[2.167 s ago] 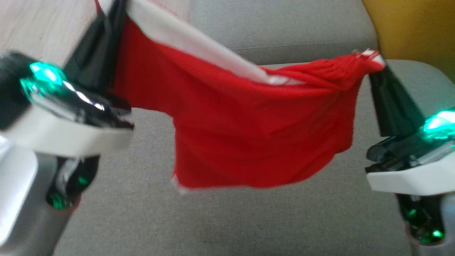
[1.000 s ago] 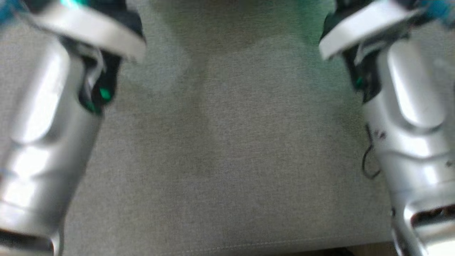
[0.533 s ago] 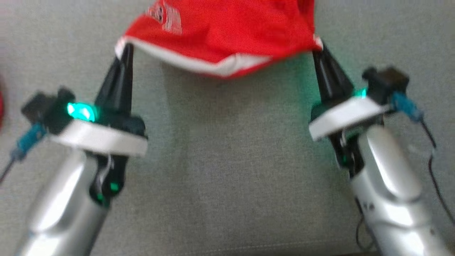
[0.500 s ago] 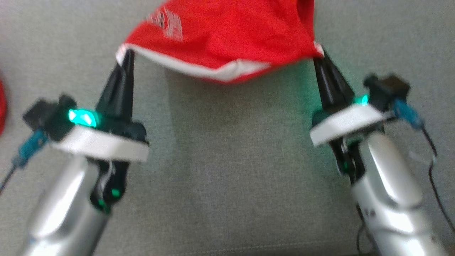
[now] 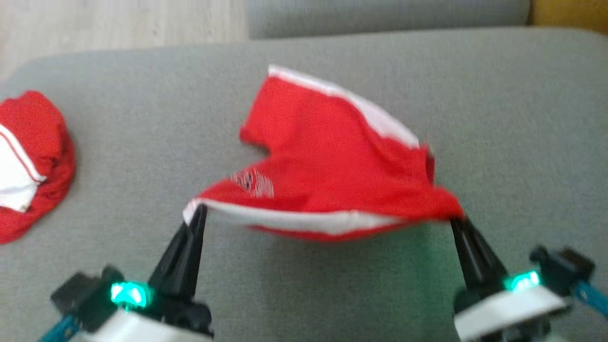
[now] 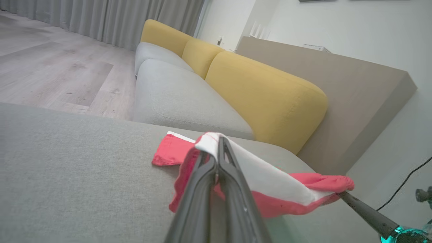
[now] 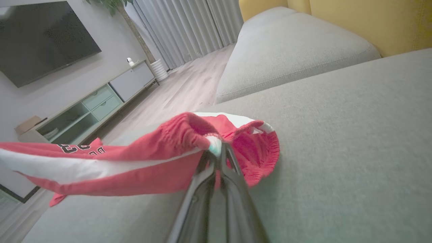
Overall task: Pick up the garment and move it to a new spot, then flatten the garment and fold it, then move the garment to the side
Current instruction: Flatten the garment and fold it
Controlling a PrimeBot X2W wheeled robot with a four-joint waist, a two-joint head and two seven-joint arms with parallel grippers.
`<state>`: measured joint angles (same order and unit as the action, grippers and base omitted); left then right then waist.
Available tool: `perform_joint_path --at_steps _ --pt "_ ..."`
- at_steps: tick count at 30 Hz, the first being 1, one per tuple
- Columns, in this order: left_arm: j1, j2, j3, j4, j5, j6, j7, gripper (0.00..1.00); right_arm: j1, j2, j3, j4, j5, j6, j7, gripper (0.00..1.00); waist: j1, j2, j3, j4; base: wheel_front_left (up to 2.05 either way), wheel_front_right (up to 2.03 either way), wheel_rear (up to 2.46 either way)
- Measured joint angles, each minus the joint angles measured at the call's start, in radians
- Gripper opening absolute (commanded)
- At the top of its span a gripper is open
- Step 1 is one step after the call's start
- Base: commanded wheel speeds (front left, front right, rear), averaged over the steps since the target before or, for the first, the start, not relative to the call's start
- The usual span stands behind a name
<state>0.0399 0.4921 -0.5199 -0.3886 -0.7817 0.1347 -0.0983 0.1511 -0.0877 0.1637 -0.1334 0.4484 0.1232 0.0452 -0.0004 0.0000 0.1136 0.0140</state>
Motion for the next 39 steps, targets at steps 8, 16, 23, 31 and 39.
perform_joint_path --at_steps 8,16,23,31,39 --pt "0.109 0.052 -0.011 -0.083 -0.04 0.031 0.069 0.0 0.189 0.01 -0.004 -0.145 -0.043 0.0 0.109 0.0 0.0002 0.0 -0.044 0.009 0.0 0.0 0.0" --pt "0.002 0.035 -0.01 0.089 -0.128 -0.048 0.118 0.0 0.17 0.028 -0.006 -0.075 -0.041 0.0 0.133 0.0 0.0003 0.0 -0.011 -0.009 0.0 0.0 0.0" --pt "-0.322 0.017 -0.011 0.353 -0.143 -0.145 0.222 0.0 -0.026 0.042 -0.005 0.033 -0.011 0.0 0.117 0.0 0.0006 0.0 0.06 -0.057 0.0 0.0 0.0" --pt "-0.654 0.0 -0.018 0.631 -0.139 -0.195 0.356 0.0 -0.251 0.042 0.063 0.249 0.084 0.0 0.046 0.0 0.0007 0.0 0.159 -0.16 0.0 0.0 0.0" --pt "-0.794 -0.001 -0.031 0.822 -0.109 -0.215 0.405 0.0 -0.464 0.04 0.175 0.439 0.164 0.0 -0.063 0.0 0.0006 0.0 0.255 -0.267 0.0 0.0 0.0"
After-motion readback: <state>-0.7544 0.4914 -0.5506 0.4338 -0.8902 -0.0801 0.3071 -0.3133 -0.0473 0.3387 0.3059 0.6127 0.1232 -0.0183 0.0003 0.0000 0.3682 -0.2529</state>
